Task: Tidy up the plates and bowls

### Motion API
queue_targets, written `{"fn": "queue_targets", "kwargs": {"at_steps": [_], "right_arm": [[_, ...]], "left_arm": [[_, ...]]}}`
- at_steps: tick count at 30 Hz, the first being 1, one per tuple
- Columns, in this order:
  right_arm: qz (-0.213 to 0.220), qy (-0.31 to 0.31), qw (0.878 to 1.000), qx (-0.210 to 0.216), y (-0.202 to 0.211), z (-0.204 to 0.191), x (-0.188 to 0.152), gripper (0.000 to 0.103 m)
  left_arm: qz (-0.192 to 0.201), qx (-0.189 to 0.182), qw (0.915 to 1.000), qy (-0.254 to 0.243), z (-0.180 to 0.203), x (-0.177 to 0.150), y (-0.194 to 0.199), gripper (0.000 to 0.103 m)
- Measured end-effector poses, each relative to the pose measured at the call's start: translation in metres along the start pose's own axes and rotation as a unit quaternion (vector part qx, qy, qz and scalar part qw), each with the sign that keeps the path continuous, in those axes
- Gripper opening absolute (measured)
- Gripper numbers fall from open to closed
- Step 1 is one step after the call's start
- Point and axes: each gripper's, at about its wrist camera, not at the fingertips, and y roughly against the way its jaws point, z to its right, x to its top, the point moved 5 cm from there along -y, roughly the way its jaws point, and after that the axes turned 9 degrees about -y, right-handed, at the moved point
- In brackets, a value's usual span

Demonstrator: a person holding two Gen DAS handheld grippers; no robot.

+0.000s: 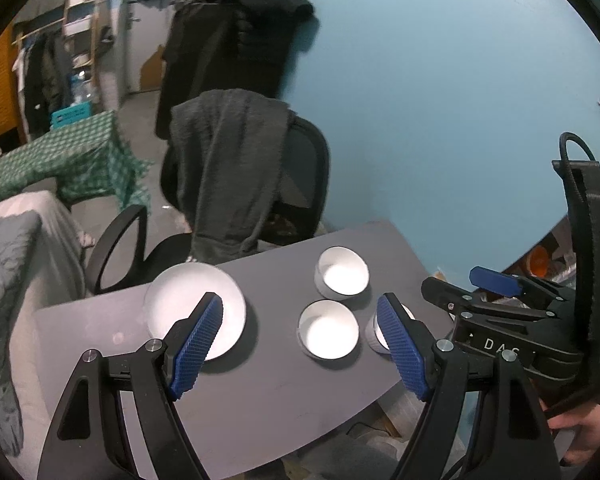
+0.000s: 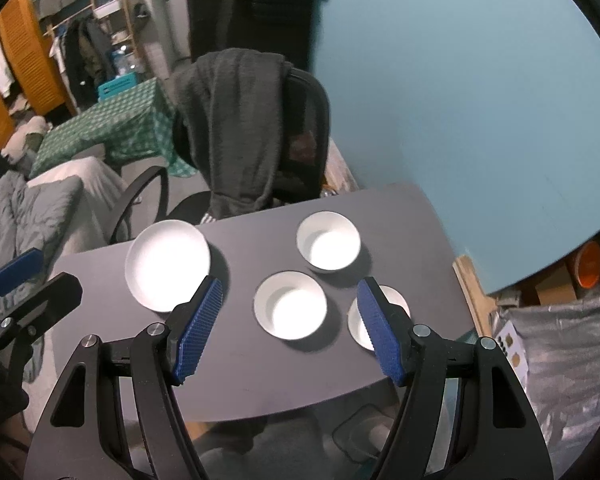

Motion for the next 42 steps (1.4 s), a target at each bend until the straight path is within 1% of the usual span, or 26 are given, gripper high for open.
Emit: {"fn": "queue_targets", "kwargs": {"at_steps": [5, 10, 15, 19, 24, 32, 42], "right_arm": [[-0.004, -0.021, 1.000, -0.013, -0.003, 0.023, 0.000, 0.070], [-0.011, -0.038, 0.999, -0.021, -0.007, 0.038, 0.001, 0.070], [-0.019, -0.050, 0.998, -0.025, -0.016, 0.052, 0.002, 0.070], [-0.024, -0.057, 0.998, -0.026, -0.022, 0.061, 0.005, 0.070], [-0.031, -0.058, 0.997, -0.027, -0.032, 0.071, 0.009, 0.070], [-0.046, -0.053, 0.997, -0.012, -0.054, 0.080, 0.015, 0.070], [-0.060, -0.029, 0.998, -0.007, -0.081, 0.084, 0.021, 0.070]], "left_arm": [[-0.012, -0.023, 0.9996, -0.014, 0.017, 0.006, -0.015, 0.081], [-0.018, -0.031, 0.9989, -0.032, 0.033, 0.013, -0.028, 0.081], [-0.020, -0.033, 0.9984, -0.040, 0.042, 0.020, -0.041, 0.081], [-0.022, -0.030, 0.9977, -0.057, 0.049, 0.023, -0.051, 0.081], [-0.037, -0.026, 0.9964, -0.071, 0.053, 0.024, -0.068, 0.081], [-0.072, -0.020, 0.9952, -0.063, 0.048, 0.018, -0.101, 0.081], [-0.090, -0.012, 0.9946, -0.051, 0.045, 0.008, -0.124, 0.081]]}}
